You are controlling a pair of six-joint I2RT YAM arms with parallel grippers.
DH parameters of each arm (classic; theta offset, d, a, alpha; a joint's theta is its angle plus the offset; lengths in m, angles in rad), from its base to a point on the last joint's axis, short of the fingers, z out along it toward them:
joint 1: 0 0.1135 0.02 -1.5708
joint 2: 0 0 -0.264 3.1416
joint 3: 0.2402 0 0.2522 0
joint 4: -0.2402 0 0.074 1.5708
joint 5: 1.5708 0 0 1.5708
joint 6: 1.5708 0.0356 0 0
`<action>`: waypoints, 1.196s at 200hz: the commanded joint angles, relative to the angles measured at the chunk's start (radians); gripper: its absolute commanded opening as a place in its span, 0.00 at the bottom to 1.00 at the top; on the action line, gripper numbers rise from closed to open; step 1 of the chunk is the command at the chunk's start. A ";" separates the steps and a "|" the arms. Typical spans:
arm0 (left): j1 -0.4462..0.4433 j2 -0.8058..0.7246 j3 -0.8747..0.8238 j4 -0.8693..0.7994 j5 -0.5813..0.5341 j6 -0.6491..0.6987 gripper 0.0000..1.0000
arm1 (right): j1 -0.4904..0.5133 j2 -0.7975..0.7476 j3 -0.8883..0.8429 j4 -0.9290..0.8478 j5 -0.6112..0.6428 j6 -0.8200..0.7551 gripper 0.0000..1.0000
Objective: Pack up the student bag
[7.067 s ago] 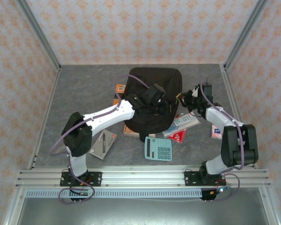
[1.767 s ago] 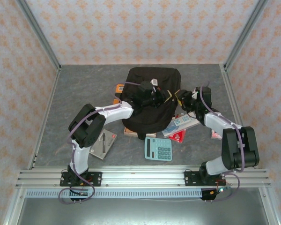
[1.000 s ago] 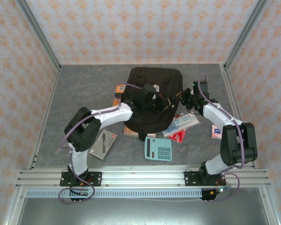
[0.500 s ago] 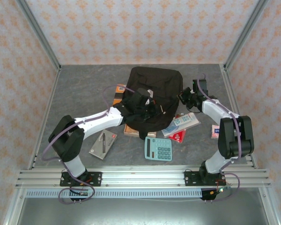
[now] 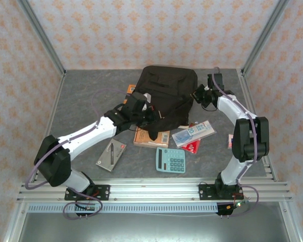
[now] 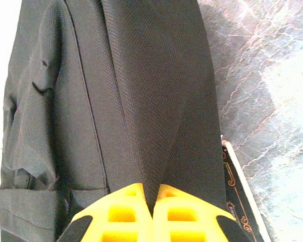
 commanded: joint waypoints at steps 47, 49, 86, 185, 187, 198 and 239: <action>0.017 -0.052 -0.008 -0.126 -0.044 0.065 0.00 | -0.013 -0.007 0.095 -0.018 0.104 -0.065 0.40; 0.017 -0.047 -0.002 -0.124 -0.044 0.063 0.00 | -0.011 -0.013 0.096 -0.023 0.109 -0.066 0.43; 0.016 0.040 0.115 -0.071 -0.015 0.013 0.00 | 0.027 -0.142 0.120 -0.204 0.209 -0.001 0.60; -0.107 0.242 0.331 0.009 -0.002 -0.071 0.00 | 0.091 -0.549 -0.232 -0.227 0.021 0.372 0.64; -0.109 0.245 0.330 0.015 0.000 -0.074 0.00 | 0.092 -0.550 -0.242 -0.220 0.015 0.381 0.64; -0.120 0.267 0.331 0.041 0.012 -0.090 0.00 | 0.096 -0.574 -0.282 -0.186 -0.014 0.418 0.67; -0.150 0.304 0.348 0.077 0.015 -0.103 0.00 | 0.102 -0.575 -0.352 -0.101 -0.047 0.447 0.59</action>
